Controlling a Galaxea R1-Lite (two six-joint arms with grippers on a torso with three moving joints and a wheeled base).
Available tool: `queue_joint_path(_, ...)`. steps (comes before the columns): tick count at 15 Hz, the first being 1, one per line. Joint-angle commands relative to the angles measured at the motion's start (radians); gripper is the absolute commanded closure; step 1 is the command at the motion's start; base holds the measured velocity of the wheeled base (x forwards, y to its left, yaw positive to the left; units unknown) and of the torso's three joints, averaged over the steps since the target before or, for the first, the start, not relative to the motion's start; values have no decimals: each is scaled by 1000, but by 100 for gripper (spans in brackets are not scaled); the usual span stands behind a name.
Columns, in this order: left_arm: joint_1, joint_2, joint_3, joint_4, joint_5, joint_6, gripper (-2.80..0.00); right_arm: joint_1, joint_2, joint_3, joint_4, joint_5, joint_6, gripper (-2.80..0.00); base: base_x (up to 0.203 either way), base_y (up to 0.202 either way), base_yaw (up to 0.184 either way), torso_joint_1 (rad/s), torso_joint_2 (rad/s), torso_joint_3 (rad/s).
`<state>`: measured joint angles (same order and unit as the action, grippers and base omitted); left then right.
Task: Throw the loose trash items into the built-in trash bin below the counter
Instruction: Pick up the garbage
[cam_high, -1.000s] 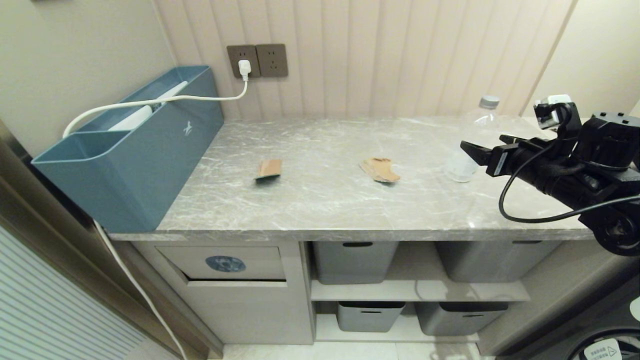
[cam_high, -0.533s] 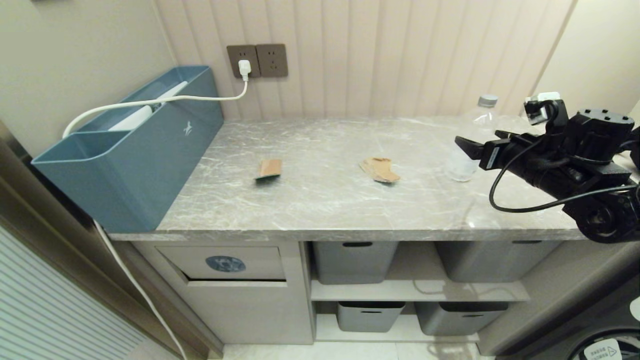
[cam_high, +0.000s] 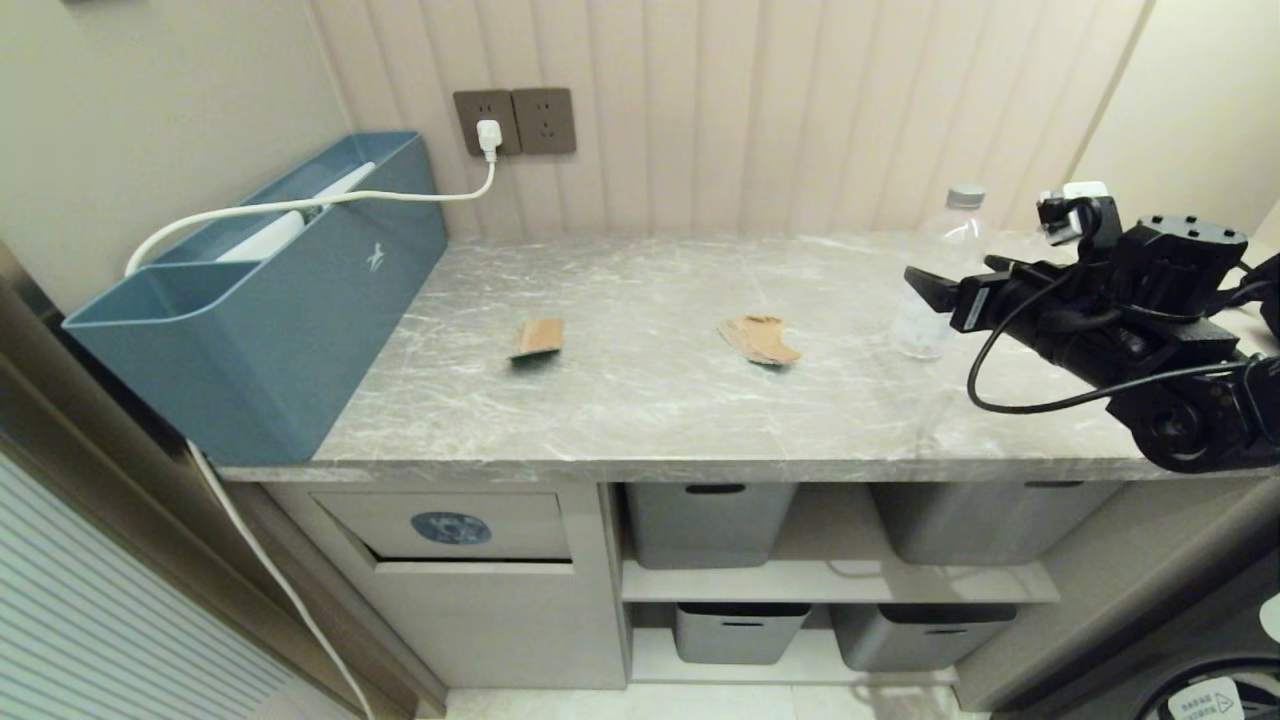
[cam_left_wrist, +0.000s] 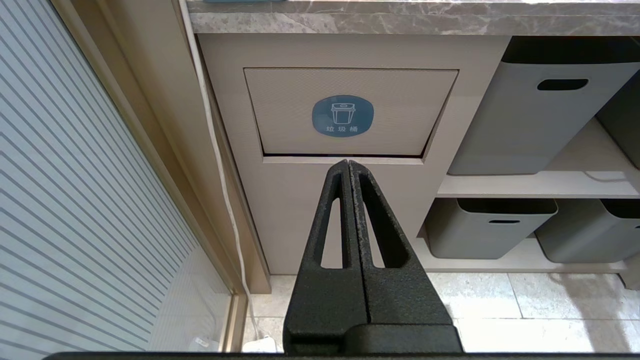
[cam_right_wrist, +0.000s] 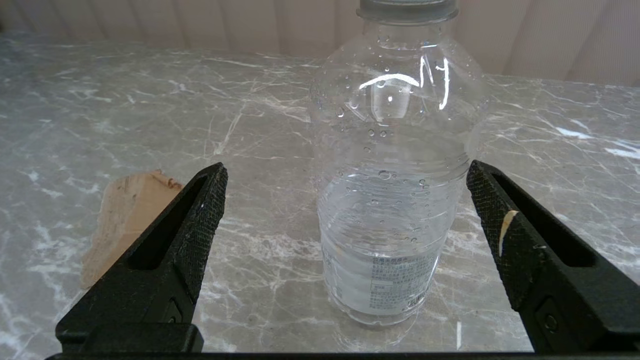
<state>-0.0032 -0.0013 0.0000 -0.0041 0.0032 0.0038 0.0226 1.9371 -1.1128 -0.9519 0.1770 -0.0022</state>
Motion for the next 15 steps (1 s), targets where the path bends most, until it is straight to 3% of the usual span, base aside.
queue_joint_path(1,0,-2,0,-1,1,-1,0,-8,7,-2,-5,0,-2,-280,0,0,0,0,0,0)
queue_joint_path(15,0,-2,0,-1,0,-1,0,-34,108,-156,-5,-11,-9,-280,0,0,0,0,0,0)
